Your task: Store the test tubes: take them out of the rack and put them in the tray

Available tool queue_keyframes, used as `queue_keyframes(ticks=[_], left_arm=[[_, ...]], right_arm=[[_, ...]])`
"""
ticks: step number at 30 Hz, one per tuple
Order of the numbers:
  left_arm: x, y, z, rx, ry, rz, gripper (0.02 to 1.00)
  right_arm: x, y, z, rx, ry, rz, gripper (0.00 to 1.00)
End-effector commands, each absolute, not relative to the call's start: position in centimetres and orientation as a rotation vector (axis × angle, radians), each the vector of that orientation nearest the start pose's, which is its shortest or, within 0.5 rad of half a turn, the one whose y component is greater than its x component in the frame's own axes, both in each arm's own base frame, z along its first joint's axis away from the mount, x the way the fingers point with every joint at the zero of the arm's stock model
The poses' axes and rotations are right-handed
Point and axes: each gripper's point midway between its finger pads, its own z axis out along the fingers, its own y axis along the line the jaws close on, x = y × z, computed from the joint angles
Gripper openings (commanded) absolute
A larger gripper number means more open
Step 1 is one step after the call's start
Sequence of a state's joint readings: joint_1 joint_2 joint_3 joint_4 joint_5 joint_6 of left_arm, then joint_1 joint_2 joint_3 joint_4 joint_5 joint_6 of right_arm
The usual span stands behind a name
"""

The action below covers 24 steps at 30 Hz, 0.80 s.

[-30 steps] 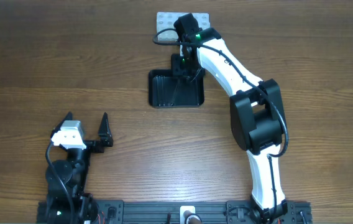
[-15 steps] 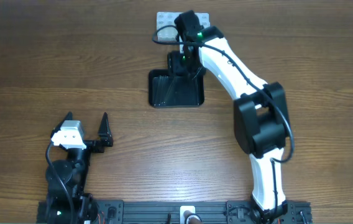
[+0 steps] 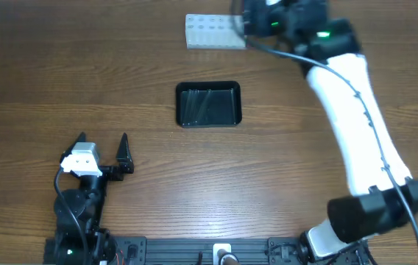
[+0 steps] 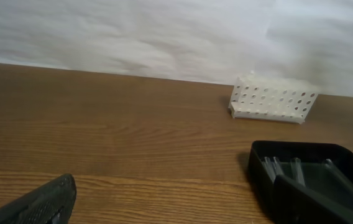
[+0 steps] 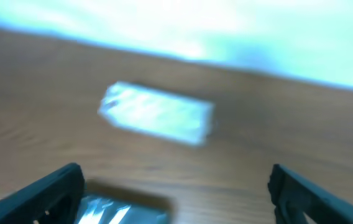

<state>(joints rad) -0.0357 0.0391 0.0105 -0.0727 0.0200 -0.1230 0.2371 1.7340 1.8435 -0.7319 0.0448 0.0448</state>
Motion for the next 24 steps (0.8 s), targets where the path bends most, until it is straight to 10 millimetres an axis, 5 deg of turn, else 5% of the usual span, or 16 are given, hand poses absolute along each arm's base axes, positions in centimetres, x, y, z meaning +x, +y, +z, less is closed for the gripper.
queue_keyframes(ticks=[1,7,16,20,24], left_arm=[[24.7,-1.3,15.0,-0.045,1.676,-0.134,1.000],[24.7,-1.3,15.0,-0.045,1.676,-0.134,0.998],[24.7,-1.3,15.0,-0.045,1.676,-0.134,1.000],[24.7,-1.3,15.0,-0.045,1.676,-0.134,1.000],[24.7,-1.3,15.0,-0.045,1.676,-0.134,1.000]], right_arm=[[47.0,6.8,34.5,-0.173,2.105,-0.039,0.987],[43.6,2.9,35.9,-0.092,1.976,-0.096,0.991],[34.4,-1.1,34.4,-0.001,1.840,-0.148,0.993],[29.6,-2.1,31.8,0.040,1.775,-0.159,0.993],[27.0,-2.7,28.9,0.080,1.740,-0.155,0.993]])
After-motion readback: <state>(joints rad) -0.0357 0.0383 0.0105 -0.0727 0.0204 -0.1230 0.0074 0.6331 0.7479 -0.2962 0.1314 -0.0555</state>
